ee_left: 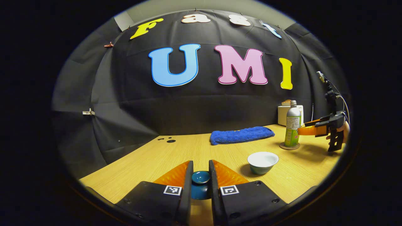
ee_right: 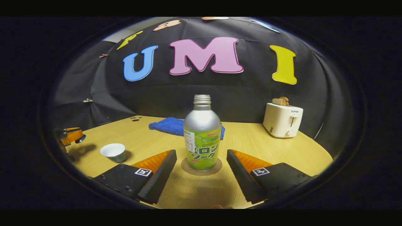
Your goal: Open the teacup lid with one hand, grasp the water bottle and pour water into the teacup with the other hand; after pouring, place the water bottle on the coaster and then close the teacup lid.
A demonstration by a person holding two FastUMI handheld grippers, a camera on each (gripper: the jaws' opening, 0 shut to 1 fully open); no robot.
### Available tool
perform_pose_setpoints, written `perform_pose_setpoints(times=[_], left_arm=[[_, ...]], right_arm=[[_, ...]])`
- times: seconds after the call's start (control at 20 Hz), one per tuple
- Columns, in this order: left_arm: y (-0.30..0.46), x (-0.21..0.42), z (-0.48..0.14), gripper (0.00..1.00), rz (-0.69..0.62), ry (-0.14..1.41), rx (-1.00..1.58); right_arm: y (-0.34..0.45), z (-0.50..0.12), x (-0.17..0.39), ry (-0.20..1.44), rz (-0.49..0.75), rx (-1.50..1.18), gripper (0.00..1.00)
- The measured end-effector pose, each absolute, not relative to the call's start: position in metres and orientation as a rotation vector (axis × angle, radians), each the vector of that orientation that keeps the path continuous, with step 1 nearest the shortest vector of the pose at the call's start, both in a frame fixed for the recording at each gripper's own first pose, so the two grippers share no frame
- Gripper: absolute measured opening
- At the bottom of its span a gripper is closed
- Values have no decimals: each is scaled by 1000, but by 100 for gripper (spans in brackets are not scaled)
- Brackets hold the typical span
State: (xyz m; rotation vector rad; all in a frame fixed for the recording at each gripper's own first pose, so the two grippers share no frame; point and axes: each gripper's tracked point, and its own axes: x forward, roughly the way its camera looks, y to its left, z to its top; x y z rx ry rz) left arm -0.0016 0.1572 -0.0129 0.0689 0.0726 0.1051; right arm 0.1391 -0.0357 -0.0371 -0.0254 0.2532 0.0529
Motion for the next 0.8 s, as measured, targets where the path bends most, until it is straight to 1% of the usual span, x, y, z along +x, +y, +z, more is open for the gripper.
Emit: perform_pose_setpoints(times=[0.2, 0.4, 0.55, 0.7, 0.8], left_arm=[[146, -3, -4, 30, 92, 53, 68], [121, 11, 18, 30, 62, 10, 102], [94, 32, 19, 30, 10, 12, 93], [74, 51, 16, 31, -28, 29, 94], [60, 59, 17, 30, -52, 34, 96]], right_arm=[[-30, -7, 115, 188, 79, -20, 99], [-27, 9, 95, 148, 96, -39, 99], [-41, 1, 75, 130, 41, -38, 99], [-44, -11, 69, 160, 45, -9, 99], [-51, -11, 70, 146, 27, 14, 99]])
